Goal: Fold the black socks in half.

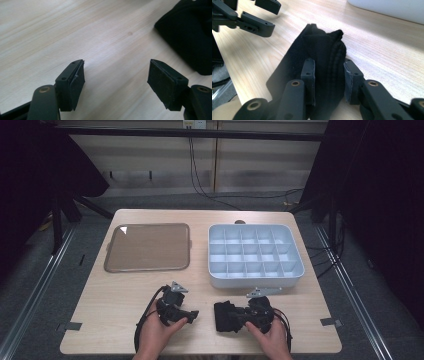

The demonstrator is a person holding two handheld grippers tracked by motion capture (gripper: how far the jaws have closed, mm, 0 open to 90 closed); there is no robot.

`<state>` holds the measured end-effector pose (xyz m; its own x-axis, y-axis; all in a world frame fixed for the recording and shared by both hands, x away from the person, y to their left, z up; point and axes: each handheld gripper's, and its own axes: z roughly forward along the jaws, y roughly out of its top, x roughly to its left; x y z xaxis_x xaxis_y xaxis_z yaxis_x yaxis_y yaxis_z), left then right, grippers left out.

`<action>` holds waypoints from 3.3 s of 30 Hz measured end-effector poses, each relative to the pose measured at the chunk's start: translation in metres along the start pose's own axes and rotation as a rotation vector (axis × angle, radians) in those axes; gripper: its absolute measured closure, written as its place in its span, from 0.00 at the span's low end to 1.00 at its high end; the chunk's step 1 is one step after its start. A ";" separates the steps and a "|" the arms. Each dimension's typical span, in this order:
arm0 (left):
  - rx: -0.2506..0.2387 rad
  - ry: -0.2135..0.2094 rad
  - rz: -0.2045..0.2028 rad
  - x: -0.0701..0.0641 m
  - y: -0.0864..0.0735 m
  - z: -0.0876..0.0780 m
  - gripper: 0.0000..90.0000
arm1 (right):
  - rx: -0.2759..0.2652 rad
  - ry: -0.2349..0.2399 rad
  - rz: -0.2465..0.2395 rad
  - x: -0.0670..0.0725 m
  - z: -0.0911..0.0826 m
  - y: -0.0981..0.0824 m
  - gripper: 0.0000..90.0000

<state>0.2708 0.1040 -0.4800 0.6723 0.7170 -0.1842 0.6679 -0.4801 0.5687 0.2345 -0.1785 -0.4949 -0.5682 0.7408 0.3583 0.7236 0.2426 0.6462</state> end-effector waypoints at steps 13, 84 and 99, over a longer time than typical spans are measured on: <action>-0.048 0.050 0.021 0.017 -0.008 0.001 0.26 | -0.031 0.007 0.071 -0.011 -0.019 0.008 0.76; -0.138 0.083 0.172 0.017 -0.026 0.014 0.00 | 0.017 -0.070 0.096 -0.054 -0.119 0.056 0.76; -0.138 0.083 0.172 0.017 -0.026 0.014 0.00 | 0.012 -0.111 0.088 -0.062 -0.143 0.069 0.76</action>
<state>0.2690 0.1216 -0.5092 0.7402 0.6723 -0.0113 0.4916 -0.5297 0.6912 0.2644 -0.2972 -0.3763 -0.4564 0.8239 0.3360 0.7738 0.1810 0.6070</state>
